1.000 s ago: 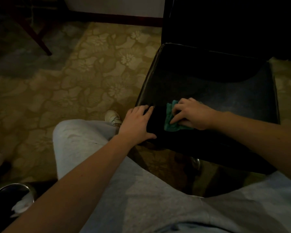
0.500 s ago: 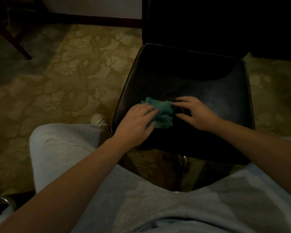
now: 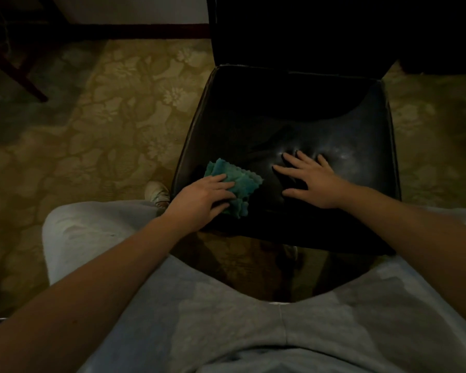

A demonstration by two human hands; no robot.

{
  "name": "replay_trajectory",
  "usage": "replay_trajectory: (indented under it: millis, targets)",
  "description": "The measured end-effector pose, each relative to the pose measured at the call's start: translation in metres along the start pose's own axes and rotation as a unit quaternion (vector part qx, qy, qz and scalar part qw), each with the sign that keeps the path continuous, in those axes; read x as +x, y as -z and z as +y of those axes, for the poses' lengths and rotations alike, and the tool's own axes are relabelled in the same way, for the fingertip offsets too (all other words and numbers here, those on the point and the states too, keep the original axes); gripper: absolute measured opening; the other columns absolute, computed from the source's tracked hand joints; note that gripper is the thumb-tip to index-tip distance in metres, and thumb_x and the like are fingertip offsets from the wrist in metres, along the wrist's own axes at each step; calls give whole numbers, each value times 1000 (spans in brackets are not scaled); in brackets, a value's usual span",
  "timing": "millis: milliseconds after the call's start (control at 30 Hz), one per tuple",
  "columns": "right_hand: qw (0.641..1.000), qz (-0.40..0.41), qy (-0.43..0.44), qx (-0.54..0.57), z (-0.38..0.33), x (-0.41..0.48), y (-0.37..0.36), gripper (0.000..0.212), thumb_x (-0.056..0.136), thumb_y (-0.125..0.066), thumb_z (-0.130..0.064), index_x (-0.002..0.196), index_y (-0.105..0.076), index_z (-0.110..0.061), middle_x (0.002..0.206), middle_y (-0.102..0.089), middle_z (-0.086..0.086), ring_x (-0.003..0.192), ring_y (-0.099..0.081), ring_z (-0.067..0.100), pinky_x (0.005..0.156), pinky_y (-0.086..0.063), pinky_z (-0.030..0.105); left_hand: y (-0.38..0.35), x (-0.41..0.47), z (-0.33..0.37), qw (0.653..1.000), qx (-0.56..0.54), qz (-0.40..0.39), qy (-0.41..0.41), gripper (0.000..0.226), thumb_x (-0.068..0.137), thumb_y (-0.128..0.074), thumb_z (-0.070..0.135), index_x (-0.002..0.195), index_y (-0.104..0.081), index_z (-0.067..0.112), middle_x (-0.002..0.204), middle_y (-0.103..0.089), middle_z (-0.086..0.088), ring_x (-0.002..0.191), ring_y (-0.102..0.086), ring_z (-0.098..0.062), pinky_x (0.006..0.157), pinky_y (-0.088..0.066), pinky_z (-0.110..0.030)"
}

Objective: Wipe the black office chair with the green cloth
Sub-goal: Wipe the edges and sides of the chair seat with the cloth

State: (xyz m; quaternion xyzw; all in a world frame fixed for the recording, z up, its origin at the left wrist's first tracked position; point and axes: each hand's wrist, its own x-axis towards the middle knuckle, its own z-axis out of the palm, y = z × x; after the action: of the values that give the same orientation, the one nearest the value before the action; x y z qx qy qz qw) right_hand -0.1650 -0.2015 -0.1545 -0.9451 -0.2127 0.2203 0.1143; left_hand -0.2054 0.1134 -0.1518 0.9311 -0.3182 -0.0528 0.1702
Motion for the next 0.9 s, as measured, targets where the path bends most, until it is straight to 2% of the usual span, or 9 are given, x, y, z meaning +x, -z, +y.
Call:
replay_trajectory:
  millis: [167,333,433,533,667,767,900]
  targets:
    - [999,23,-17,-22,-4,1,-7,63,94,-42,-58,149,-10,-52,161,7,-16,148,13,13,115,11,60,-18,10,27,997,14,58,39,24,83,-78,17,107,-77,19,127,-68,-1,129,-56,-28,109,-43,-50]
    - [1000,15,-15,-16,-3,1,-4,64,97,-47,-47,149,-9,-52,161,8,-16,148,13,14,116,11,58,-27,21,56,997,16,70,-17,21,80,-81,18,101,-78,18,123,-70,-1,124,-60,-27,106,-47,-47]
    - [1000,2,4,20,3,2,0,64,96,-47,-51,149,-11,-51,161,7,-16,147,14,12,116,13,54,-17,12,32,998,22,65,-16,20,81,-80,15,101,-77,17,124,-69,0,126,-59,-24,105,-47,-43]
    - [999,5,13,39,5,2,-1,65,94,-48,-53,148,-12,-51,161,6,-16,147,14,11,116,14,53,-11,-2,9,996,19,76,32,20,83,-78,13,103,-77,17,127,-68,0,129,-56,-23,106,-47,-42]
    - [999,18,-1,30,-4,3,-4,64,95,-47,-53,149,-12,-50,161,5,-15,148,13,13,116,13,55,-14,-2,22,994,5,74,83,21,84,-77,13,104,-77,17,131,-66,-2,133,-52,-26,111,-42,-48]
    - [1000,19,-13,10,-9,4,-4,64,96,-45,-53,149,-11,-50,161,7,-15,148,13,13,116,12,55,-22,10,48,996,9,59,64,20,84,-77,16,105,-77,19,132,-65,-2,133,-52,-29,112,-40,-49]
    - [1000,13,-6,21,-5,4,-3,64,95,-46,-52,149,-11,-50,161,7,-16,148,13,12,117,12,53,-19,13,50,998,-1,53,42,20,88,-73,20,108,-76,20,134,-63,3,136,-49,-22,114,-37,-40]
